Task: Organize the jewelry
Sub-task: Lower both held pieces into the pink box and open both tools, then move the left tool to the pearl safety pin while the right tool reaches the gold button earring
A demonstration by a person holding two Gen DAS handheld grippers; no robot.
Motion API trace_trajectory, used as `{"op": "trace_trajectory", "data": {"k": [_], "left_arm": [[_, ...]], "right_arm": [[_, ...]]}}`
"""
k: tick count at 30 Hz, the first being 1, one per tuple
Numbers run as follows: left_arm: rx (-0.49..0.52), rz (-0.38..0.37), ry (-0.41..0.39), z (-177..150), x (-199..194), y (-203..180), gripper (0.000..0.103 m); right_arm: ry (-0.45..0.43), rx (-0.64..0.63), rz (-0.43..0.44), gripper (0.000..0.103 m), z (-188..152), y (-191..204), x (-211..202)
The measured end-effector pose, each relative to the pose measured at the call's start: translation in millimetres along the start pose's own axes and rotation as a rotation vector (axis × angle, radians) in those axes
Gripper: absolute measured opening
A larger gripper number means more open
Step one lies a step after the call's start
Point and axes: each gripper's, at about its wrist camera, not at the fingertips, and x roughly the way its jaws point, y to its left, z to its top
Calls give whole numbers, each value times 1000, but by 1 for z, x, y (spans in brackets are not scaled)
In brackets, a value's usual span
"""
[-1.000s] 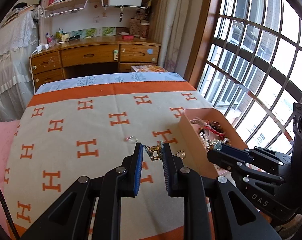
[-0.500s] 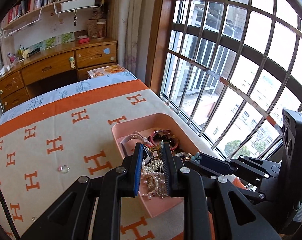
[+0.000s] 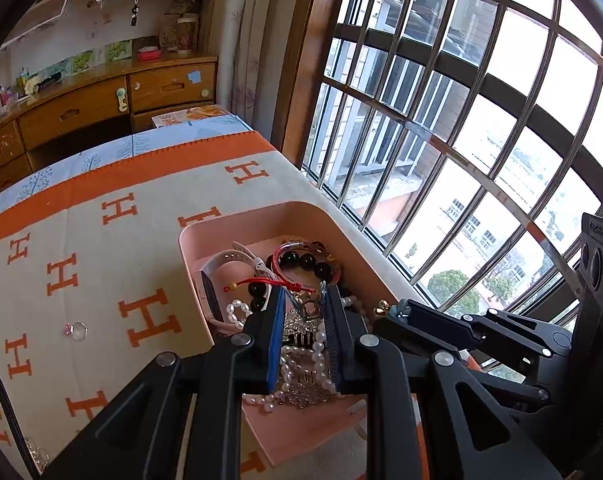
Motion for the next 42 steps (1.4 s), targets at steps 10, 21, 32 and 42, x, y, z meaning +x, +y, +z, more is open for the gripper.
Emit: {"op": "trace_trajectory", "data": {"k": [10,21,32,42], "left_arm": [[-31,23,6,0,3,9,17],[-70,112,-88,-9,-41,26,79],[-93,306,-148,-45,-99,55,86],[-258,473,-135,-105,-159,132,86]], "right_arm": [[33,-30,17,20,-1,8,8],[60,-22,-7,21,-4,14,11],[-11,-36,8,21,0,42,-11],[-59,-126,85,21,-1,97,-21]]}}
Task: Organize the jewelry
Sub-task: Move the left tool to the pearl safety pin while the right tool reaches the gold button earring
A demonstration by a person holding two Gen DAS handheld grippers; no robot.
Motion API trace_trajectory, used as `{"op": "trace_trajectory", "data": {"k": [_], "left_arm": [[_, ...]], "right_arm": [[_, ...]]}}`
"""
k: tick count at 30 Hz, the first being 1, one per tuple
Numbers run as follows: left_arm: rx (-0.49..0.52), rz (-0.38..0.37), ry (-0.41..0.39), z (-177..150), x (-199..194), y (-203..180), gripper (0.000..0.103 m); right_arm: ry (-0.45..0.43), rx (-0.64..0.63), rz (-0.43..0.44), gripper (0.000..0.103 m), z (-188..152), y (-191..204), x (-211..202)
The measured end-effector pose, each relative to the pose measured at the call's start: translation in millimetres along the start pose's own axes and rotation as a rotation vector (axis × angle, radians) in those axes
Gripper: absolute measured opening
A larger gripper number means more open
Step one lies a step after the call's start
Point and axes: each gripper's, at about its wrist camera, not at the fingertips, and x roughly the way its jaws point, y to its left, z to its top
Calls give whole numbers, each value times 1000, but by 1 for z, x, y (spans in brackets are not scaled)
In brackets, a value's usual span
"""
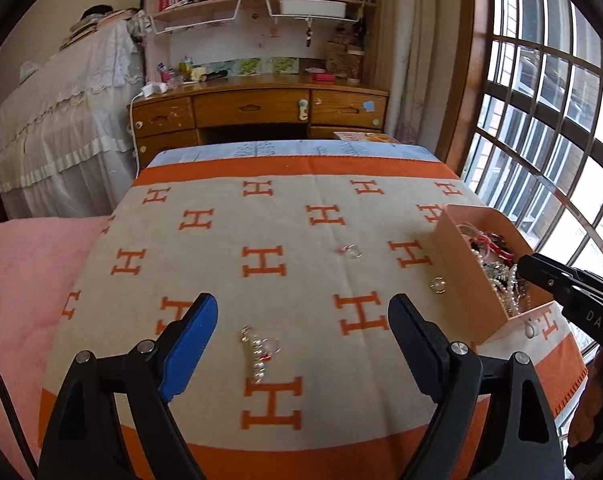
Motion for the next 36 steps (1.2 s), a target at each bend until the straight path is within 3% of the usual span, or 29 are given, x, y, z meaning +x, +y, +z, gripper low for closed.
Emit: {"op": "trace_trajectory", "data": {"k": [7,10,12,14,17,21,30,36], "left_arm": [[-122,-2,84,-26,20,48,84],[-111,-10,118,-33,34,51,69],[-105,-27,149,-35,44,48,50],[-105,-53,184,-37,53,46,40],[-104,-62,211,-40,60,45,38],[-112,-67,226,-41,64,47,26],[-72,-29,242,-39,65,45,22],[-69,-11,251,-39,64,48,22]], "right_arm": [[42,-41,61,21,-7,31,16],[58,-55,85,21,-13,41,22],[74,-66,99,21,-18,47,28],[91,-72,112,21,-22,51,34],[125,-63,131,21,-25,53,47],[177,-23,144,21,-29,49,65],[198,-49,74,21,-33,54,74],[187,3,25,21,-31,37,75]]}}
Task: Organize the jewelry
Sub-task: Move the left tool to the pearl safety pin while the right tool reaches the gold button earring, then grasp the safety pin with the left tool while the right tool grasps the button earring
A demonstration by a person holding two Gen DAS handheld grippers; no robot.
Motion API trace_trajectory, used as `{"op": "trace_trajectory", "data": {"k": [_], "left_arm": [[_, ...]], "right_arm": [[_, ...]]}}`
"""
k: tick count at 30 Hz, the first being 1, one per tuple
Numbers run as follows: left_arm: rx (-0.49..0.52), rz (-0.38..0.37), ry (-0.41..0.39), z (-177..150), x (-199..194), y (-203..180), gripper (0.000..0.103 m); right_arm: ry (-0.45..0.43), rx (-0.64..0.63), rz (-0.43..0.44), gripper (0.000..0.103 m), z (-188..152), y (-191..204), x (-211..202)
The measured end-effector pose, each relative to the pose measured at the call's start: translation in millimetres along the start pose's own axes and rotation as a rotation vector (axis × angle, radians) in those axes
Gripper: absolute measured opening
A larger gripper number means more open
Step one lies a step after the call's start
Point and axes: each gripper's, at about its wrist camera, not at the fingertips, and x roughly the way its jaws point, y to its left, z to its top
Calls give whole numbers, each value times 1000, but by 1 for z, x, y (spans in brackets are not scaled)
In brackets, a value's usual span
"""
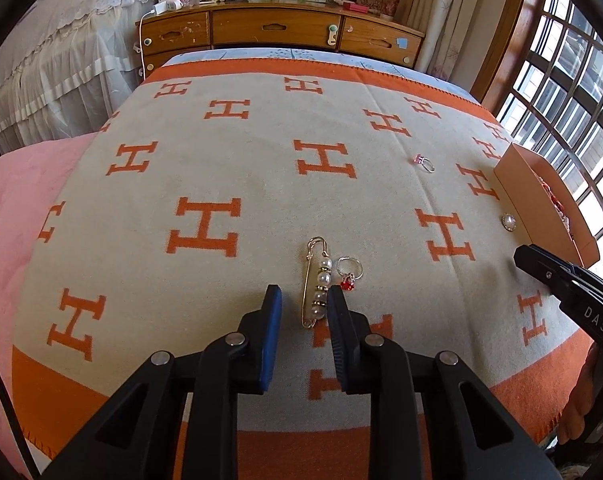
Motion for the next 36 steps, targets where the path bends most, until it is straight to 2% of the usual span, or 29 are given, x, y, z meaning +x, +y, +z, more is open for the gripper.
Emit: {"op": "trace_trajectory", "data": {"k": [6,10,16,24,26,27,30,36], "left_arm": [[16,31,1,1,1,-1,22],[20,63,1,4,3,1,22],[12,33,-5,4,2,8,22],[15,-18,-5,7,4,15,22],[21,-25,-5,9,5,16,22],[22,-27,-5,9,6,16,22],[36,-27,-4,12,8,14,22],[89,-29,1,13,9,7,22]], "right_arm": [[11,29,-37,21,3,-2,5],[43,45,-150,21,6,4,15],[43,86,-288,24,14,9,22],[15,144,-359,26,33,6,39],[12,137,-364,25,34,7,40],[9,127,-355,20,33,8,40],[8,111,-327,19,32,8,38],[23,111,-155,19,24,4,26]]}}
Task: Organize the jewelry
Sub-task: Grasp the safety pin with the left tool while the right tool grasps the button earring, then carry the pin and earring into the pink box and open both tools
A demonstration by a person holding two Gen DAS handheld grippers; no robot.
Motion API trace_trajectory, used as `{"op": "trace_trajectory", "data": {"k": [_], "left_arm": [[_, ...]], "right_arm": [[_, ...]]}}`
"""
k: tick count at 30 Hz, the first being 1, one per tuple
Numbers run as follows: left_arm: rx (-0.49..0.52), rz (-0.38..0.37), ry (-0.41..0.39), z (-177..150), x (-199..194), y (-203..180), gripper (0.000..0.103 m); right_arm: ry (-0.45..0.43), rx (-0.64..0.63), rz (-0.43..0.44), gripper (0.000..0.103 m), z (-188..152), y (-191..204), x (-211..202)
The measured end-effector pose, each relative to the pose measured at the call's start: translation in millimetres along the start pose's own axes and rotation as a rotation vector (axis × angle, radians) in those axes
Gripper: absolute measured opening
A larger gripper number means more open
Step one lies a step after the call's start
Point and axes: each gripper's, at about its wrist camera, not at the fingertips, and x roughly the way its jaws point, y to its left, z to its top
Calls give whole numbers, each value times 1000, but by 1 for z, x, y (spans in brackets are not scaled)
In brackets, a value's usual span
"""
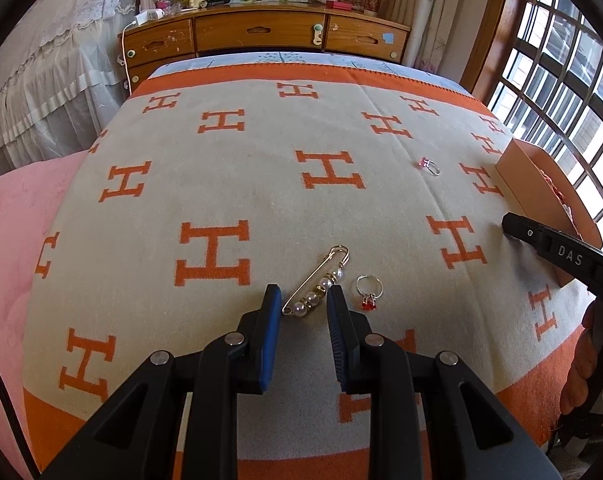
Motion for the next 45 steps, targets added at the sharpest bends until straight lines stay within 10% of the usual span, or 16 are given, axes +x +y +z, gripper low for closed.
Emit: {"op": "trace_trajectory", "data": {"k": [15,21,31,45], "left_arm": [[360,-41,53,14,8,-19,22],[313,-82,94,19,11,-16,5],[123,-107,33,39,-15,-15,5],[183,-295,-107,107,-31,-169,5]], "right_arm": [[6,-21,168,19,-17,-9,-17],[-18,-28,209,19,-20,-11,-23],[-123,-31,261,19,-13,-27,-53],[-272,153,134,19,4,-133,-88]]}}
